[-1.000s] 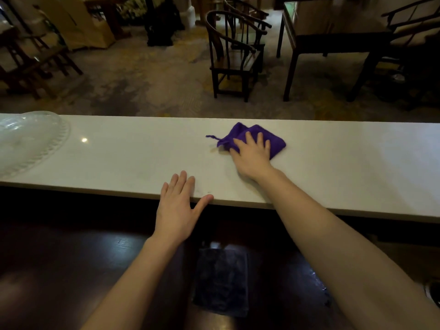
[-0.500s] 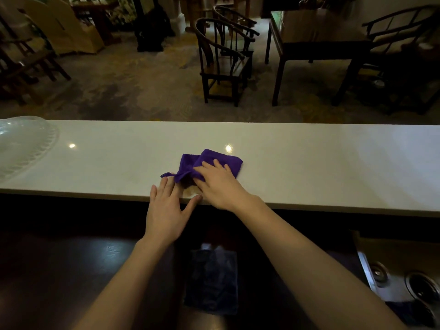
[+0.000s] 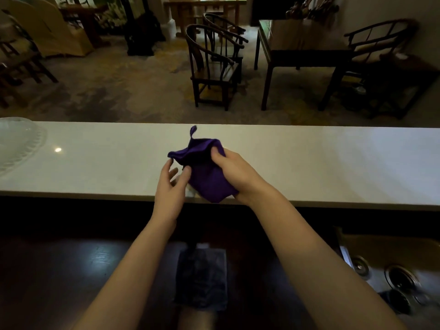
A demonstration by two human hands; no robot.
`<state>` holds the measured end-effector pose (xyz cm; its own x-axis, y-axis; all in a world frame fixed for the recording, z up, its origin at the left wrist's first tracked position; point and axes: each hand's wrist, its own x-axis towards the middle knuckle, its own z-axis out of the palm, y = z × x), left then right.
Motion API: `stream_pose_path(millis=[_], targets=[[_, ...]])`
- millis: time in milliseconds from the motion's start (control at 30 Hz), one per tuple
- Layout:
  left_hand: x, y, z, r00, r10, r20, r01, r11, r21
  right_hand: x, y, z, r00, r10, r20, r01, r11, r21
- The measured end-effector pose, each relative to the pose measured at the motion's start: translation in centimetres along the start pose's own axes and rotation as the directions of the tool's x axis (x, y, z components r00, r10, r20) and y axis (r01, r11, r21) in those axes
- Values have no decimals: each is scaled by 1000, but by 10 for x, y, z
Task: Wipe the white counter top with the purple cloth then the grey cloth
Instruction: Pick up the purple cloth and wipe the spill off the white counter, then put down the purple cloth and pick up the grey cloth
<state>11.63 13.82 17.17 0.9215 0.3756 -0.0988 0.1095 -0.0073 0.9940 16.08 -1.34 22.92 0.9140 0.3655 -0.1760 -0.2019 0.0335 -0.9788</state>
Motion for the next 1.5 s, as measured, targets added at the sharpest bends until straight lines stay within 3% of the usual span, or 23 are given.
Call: stream_pose_path(millis=[67,133,167,233,333,467,567,700,933,1133,1333,1500], targets=[[1,9,1,985,-150,86,166,961,-223,-6,-5,-5,997,71,37,-77,979,191],[-1,18,1,910,-254,327,374,842,-388,-14,-8,-10,991,121,61,-134,935,327],[-5,23,1,862,-265,432,454,784,-423,-19,-9,-12,989,134,62,-148,918,367],[-11,26,3,829,-258,496,501,736,-455,-30,-10,-18,989,141,50,-149,905,398],[-17,22,11,914,-207,350,352,834,-425,-45,-1,-31,995,98,-10,-87,923,375],[-30,15,22,983,-63,171,111,951,-289,-68,16,-49,975,26,-223,8,989,147],[-45,8,30,988,12,151,22,974,-224,-83,33,-63,939,-36,-343,47,999,23],[-70,-9,42,981,72,181,-37,981,-189,-109,58,-81,924,-78,-373,83,997,-4],[-113,-81,74,973,-20,229,59,985,-163,-155,131,-109,896,-53,-442,45,999,-27],[-127,-154,94,960,-144,239,124,988,95,-172,198,-123,868,106,-486,-161,984,-74],[-139,-197,104,927,-288,241,199,921,336,-171,251,-137,822,254,-509,-385,907,-169],[-146,-208,109,936,-287,204,129,820,558,-170,271,-139,784,215,-582,-481,803,-351]])
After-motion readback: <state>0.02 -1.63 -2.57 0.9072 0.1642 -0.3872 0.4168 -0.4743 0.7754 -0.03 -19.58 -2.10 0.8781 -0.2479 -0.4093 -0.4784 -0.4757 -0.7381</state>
